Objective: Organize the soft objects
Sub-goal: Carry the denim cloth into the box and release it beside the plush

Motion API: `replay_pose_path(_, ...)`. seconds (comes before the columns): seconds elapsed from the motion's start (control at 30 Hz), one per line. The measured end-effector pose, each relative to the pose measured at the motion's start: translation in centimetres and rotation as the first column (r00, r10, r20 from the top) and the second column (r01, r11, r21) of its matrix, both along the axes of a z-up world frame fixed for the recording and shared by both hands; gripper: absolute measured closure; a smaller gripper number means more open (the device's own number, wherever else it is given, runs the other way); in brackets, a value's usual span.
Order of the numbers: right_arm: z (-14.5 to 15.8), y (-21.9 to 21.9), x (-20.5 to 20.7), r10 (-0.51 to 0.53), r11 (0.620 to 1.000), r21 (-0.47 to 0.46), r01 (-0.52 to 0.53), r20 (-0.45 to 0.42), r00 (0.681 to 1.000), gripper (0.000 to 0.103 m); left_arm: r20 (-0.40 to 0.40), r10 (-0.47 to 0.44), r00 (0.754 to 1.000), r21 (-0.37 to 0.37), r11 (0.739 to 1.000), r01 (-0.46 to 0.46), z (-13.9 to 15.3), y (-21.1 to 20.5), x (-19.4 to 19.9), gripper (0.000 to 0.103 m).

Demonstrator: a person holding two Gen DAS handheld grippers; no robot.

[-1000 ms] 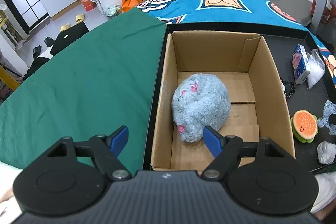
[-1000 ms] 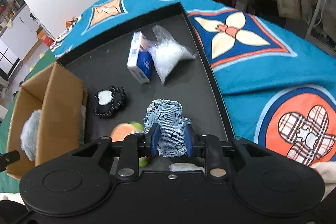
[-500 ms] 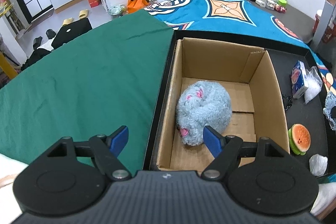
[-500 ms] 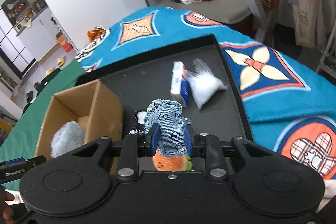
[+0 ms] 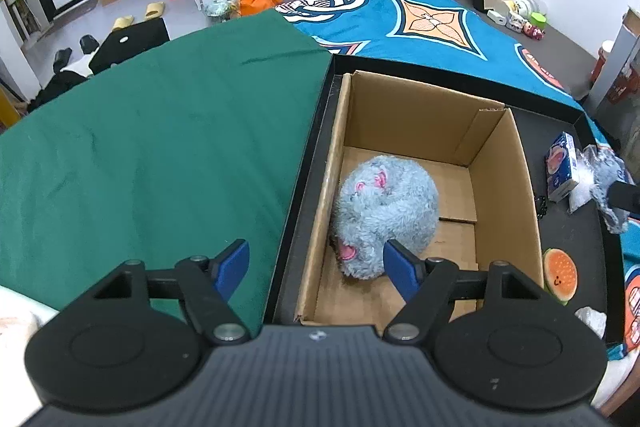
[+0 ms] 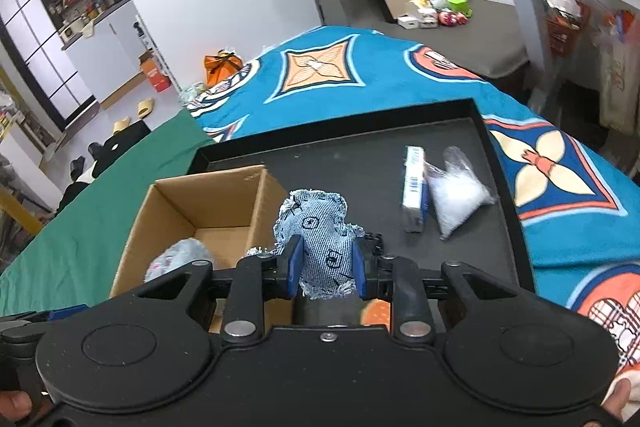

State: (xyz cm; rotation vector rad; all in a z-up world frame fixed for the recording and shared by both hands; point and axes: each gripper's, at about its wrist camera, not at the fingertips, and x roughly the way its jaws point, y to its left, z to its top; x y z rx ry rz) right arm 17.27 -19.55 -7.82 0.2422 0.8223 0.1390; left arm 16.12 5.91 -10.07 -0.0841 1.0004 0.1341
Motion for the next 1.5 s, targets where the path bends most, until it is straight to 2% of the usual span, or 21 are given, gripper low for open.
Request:
replay_pose_path(0.23, 0.8, 2.7, 0.9, 0.052, 0.998, -0.02, -0.052, 0.02, 0.998, 0.077, -0.008, -0.003, 1.0, -0.023, 1.0, 0.002, -0.4, 0.3, 0.3, 0.038)
replay_pose_path(0.4, 1.3, 4.6, 1.6, 0.086, 0.996, -0.025, -0.085, 0.039, 0.996, 0.077, -0.023, 0.009, 1.0, -0.056, 0.998, -0.01, -0.9, 0.9, 0.4, 0.064)
replay_pose_path(0.53, 1.6, 5.7, 2.3, 0.104, 0.994, -0.028, -0.102, 0.049, 0.993, 0.077, -0.04, 0.015, 0.999, -0.059, 0.998, -0.017, -1.2, 1.0, 0.7, 0.073)
replay_pose_path(0.7, 1.8, 6.7, 3.1, 0.126, 0.992, -0.034, -0.124, 0.055, 0.991, 0.077, -0.048, 0.019, 0.999, -0.056, 0.998, -0.022, -1.5, 1.0, 0.8, 0.091)
replay_pose_path(0.83, 1.8, 7.3, 3.7, 0.144, 0.989, -0.034, -0.142, 0.06, 0.988, 0.077, -0.049, 0.023, 0.999, -0.064, 0.998, -0.026, -1.6, 1.1, 0.7, 0.093)
replay_pose_path(0.9, 1.7, 7.6, 3.9, 0.149, 0.989, -0.026, -0.148, 0.062, 0.987, 0.073, -0.044, 0.019, 0.999, -0.061, 0.998, -0.022, -1.6, 1.0, 0.6, 0.093)
replay_pose_path(0.97, 1.6, 7.9, 4.3, 0.168, 0.986, -0.004, -0.168, 0.066, 0.984, 0.057, -0.039, 0.019, 0.999, -0.064, 0.998, -0.021, -1.6, 1.0, 0.6, 0.093)
replay_pose_path(1.03, 1.7, 8.3, 4.5, 0.175, 0.985, -0.015, -0.175, 0.074, 0.982, 0.046, -0.043, 0.021, 0.999, -0.064, 0.998, -0.024, -1.6, 1.1, 0.6, 0.093)
replay_pose_path(1.17, 1.2, 7.7, 4.6, 0.168, 0.986, 0.009, -0.169, 0.049, 0.985, 0.045, -0.041, 0.017, 0.999, -0.06, 0.998, -0.019, -1.6, 1.1, 0.6, 0.093)
replay_pose_path(1.5, -0.3, 4.7, 1.9, 0.128, 0.992, -0.001, -0.128, -0.011, 0.992, 0.045, -0.056, 0.009, 0.998, -0.048, 0.999, -0.011, -1.5, 0.9, 0.8, 0.091)
